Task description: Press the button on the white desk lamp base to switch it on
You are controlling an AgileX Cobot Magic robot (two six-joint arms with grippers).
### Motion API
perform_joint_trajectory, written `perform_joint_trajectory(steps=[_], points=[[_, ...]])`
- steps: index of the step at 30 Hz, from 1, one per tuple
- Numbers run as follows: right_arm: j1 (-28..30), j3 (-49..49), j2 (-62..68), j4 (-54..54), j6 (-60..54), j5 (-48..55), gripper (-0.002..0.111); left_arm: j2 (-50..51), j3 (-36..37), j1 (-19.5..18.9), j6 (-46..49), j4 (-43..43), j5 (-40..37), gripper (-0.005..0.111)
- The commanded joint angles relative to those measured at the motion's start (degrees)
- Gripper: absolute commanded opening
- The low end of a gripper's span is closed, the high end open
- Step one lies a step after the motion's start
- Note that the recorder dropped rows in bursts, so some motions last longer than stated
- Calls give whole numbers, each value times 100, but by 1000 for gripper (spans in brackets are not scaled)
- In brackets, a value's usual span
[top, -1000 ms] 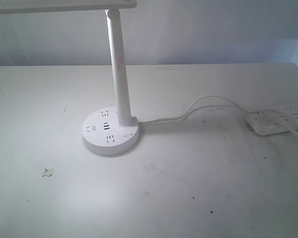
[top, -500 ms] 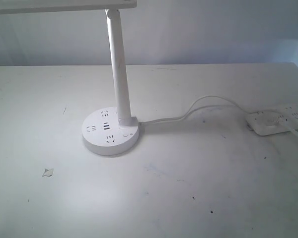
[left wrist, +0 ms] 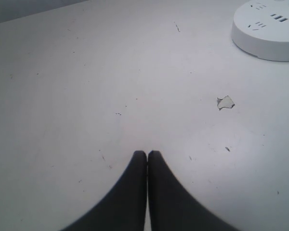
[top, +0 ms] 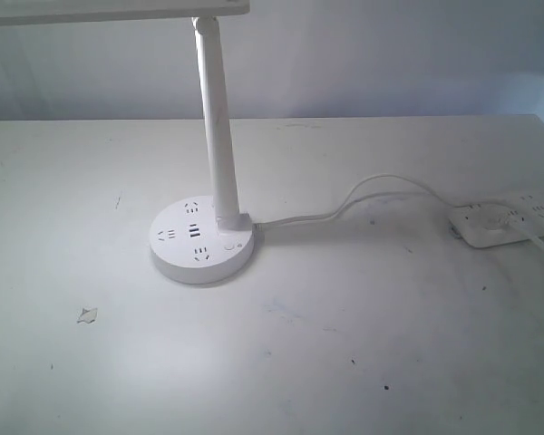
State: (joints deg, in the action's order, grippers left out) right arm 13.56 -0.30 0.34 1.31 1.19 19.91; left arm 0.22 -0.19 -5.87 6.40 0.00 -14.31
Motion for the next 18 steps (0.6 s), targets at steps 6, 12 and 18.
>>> perform_joint_trajectory(steps=[6, 12, 18], points=[[21, 30, -34, 277, 374, 1, 0, -22, 19, 51, -14, -33, 18, 0], [21, 30, -34, 277, 374, 1, 0, -22, 19, 51, -14, -33, 18, 0], [-131, 30, -34, 277, 374, 1, 0, -22, 19, 51, -14, -33, 18, 0]])
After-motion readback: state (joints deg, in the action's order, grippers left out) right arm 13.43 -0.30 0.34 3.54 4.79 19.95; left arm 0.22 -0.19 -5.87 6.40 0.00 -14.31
